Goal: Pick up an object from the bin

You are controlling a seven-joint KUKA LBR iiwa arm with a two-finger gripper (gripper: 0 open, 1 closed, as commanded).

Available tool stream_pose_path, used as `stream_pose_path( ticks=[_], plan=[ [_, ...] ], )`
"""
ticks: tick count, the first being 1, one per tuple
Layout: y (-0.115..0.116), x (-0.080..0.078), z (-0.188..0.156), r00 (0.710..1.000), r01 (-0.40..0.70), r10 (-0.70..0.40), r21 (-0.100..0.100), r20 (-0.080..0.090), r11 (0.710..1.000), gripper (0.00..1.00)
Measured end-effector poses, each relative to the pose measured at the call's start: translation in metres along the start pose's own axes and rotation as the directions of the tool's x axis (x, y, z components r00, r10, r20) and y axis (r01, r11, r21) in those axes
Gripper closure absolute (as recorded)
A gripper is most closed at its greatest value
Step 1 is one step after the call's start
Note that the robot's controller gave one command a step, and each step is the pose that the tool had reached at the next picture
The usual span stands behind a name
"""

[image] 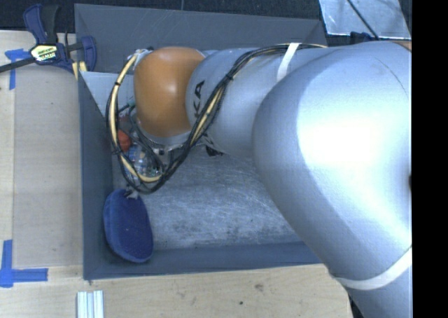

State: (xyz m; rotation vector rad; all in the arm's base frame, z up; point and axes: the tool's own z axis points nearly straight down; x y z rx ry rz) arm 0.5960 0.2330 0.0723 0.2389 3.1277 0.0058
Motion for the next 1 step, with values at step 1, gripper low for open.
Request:
stream_pose_path(
  ticks=[1],
  plan=[
    [-0.0001,-0.002,-0.0021,1.0,-0.002,0.002,-0.002,0.005,1.0,1.0]
  ],
)
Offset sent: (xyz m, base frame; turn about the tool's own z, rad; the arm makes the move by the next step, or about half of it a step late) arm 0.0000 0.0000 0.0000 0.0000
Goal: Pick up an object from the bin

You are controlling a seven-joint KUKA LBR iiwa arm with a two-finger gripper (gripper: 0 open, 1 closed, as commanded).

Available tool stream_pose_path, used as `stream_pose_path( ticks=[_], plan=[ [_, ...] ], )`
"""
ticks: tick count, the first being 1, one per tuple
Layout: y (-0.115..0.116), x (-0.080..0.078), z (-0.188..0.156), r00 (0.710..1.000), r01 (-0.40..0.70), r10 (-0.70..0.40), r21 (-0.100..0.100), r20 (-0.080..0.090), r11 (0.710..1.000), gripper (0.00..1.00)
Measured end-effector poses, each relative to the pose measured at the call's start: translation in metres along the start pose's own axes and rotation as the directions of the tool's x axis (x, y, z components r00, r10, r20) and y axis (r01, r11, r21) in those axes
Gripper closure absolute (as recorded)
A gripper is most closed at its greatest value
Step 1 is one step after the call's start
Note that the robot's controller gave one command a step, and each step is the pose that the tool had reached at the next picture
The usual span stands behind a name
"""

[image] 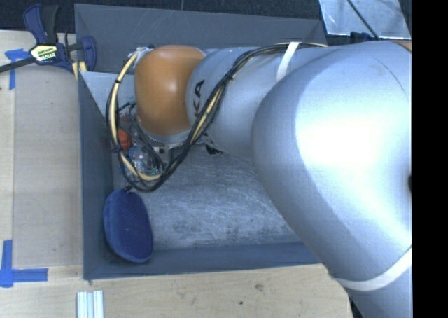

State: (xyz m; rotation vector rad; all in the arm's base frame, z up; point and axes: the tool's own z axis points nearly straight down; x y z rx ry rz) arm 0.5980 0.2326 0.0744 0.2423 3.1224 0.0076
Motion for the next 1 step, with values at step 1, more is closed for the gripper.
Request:
stream_pose_path(
  ticks=[1],
  plan=[
    [0.0035,0.0318,-0.1301,0.997,0.082,-0.082,0.004,-0.007,0.997,1.0]
  ],
)
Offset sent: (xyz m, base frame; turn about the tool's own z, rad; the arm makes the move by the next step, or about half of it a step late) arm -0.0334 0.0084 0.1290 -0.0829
